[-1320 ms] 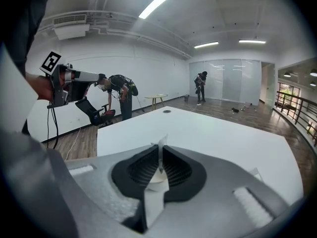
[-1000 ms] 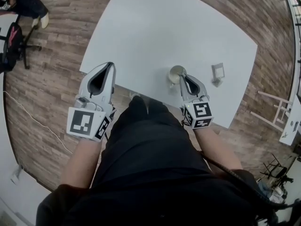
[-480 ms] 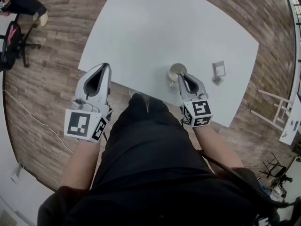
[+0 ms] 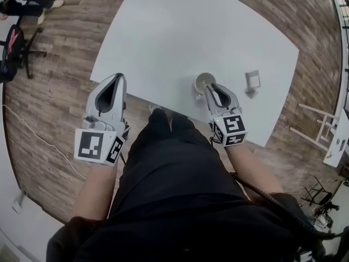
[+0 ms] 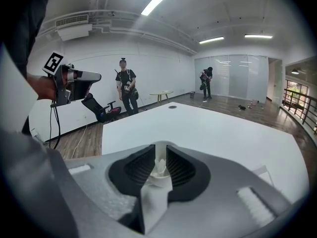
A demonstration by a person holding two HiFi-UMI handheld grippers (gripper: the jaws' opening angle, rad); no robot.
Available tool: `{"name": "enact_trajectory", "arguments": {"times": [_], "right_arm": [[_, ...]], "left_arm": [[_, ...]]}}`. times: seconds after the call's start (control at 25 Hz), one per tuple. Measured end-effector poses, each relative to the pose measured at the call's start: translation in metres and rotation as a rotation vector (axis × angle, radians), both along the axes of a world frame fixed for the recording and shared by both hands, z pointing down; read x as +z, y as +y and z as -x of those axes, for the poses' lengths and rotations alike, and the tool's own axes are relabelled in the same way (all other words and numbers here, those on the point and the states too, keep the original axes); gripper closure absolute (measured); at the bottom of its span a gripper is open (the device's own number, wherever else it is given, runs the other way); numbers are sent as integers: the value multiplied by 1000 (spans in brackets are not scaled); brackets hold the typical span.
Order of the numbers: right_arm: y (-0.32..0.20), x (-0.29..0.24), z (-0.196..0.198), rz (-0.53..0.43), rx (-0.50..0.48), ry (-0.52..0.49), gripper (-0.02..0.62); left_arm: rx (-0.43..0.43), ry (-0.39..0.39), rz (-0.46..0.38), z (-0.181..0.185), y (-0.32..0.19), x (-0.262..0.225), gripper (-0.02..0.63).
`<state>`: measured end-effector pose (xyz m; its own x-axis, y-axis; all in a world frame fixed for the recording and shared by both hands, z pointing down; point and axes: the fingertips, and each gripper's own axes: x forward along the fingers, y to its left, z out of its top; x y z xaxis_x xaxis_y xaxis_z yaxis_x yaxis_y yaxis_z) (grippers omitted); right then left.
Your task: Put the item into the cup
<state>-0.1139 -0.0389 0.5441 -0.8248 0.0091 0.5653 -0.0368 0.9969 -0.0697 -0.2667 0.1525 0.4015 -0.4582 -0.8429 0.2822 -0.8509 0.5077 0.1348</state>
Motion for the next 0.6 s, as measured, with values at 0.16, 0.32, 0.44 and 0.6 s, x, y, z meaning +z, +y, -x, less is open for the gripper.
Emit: {"name": "enact_trajectory", "arguments": {"times": [0.16, 0.32, 0.44, 0.6], "right_arm": [[2, -2, 2, -8, -2, -6, 517], [8, -3, -3, -17, -9, -13, 517], [7, -7, -5, -22, -9, -27, 517], [-1, -11, -9, -35, -1, -34, 517]], "left_arm": [[-1, 0, -11, 2, 2, 1, 607], [-2, 12, -9, -4, 5, 9, 607], [7, 6, -19, -6, -1, 11, 607], [25, -8, -37, -8, -12, 6, 607]]}}
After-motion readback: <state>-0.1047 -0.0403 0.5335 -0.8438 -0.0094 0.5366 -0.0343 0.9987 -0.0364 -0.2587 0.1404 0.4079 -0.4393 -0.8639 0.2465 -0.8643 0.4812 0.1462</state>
